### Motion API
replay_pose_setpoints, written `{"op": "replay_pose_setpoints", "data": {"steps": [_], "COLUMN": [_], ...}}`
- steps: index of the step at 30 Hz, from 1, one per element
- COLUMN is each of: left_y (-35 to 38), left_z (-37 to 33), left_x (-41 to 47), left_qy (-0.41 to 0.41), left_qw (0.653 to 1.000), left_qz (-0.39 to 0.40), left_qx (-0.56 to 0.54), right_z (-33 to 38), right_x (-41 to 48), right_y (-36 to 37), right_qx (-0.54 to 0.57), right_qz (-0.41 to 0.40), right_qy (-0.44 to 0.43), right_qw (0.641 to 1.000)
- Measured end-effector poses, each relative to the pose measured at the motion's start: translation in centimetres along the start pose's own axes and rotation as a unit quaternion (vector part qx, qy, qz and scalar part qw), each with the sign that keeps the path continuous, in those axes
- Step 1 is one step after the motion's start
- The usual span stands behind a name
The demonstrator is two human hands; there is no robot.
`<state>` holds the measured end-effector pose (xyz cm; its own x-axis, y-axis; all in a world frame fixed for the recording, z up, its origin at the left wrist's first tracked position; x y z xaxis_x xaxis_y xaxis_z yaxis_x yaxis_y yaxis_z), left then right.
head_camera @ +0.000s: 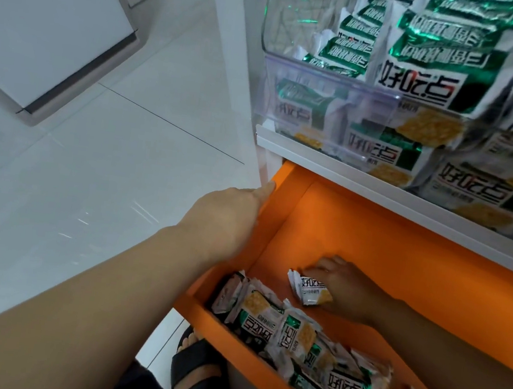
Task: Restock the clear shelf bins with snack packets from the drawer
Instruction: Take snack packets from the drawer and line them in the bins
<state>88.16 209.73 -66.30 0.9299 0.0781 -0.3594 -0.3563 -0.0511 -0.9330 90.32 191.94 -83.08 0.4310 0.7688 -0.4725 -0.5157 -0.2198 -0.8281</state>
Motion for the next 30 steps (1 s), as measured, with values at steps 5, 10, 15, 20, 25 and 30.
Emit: {"op": "replay_pose_setpoints", "data": {"steps": [5, 10, 15, 20, 25, 30], "left_y": [0.1, 0.1, 0.1, 0.2, -1.2, -4.5], "left_z": [0.0, 0.1, 0.0, 0.1, -0.7, -3.1], "left_x": [0.0, 0.2, 0.1, -0.4, -2.0, -5.5], "left_qy": [-0.001, -0.013, 0.002, 0.029, 0.075, 0.159], "left_qw": [1.0, 1.0, 1.0, 0.997, 0.995, 0.97], "left_qz": [0.015, 0.023, 0.03, 0.065, 0.071, 0.133], "left_qx": [0.003, 0.003, 0.003, 0.015, 0.01, -0.125], "right_z": [-0.4, -0.2, -0.2, 0.5, 2.8, 6.7], "right_x": [0.3, 0.3, 0.0, -2.9, -8.4, -14.0], "right_y": [0.9, 1.3, 0.7, -1.1, -6.3, -12.0], "right_qx": [0.103, 0.078, 0.002, 0.033, 0.034, 0.03], "right_qz": [0.078, 0.077, 0.026, -0.022, -0.116, -0.207], "right_qy": [0.046, 0.06, 0.093, 0.127, 0.148, 0.111], "right_qw": [0.991, 0.992, 0.995, 0.991, 0.982, 0.972]}}
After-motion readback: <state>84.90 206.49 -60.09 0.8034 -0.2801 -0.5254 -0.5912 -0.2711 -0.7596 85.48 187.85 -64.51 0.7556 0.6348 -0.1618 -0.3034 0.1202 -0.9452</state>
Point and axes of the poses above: each hand's wrist, its own x-axis towards the middle knuckle, its own y-axis out of the palm, z = x × y, the point moved 5 cm from there along x, towards the middle knuckle, and after that the axes turned 2 degrees about z, right-handed, at the moved point
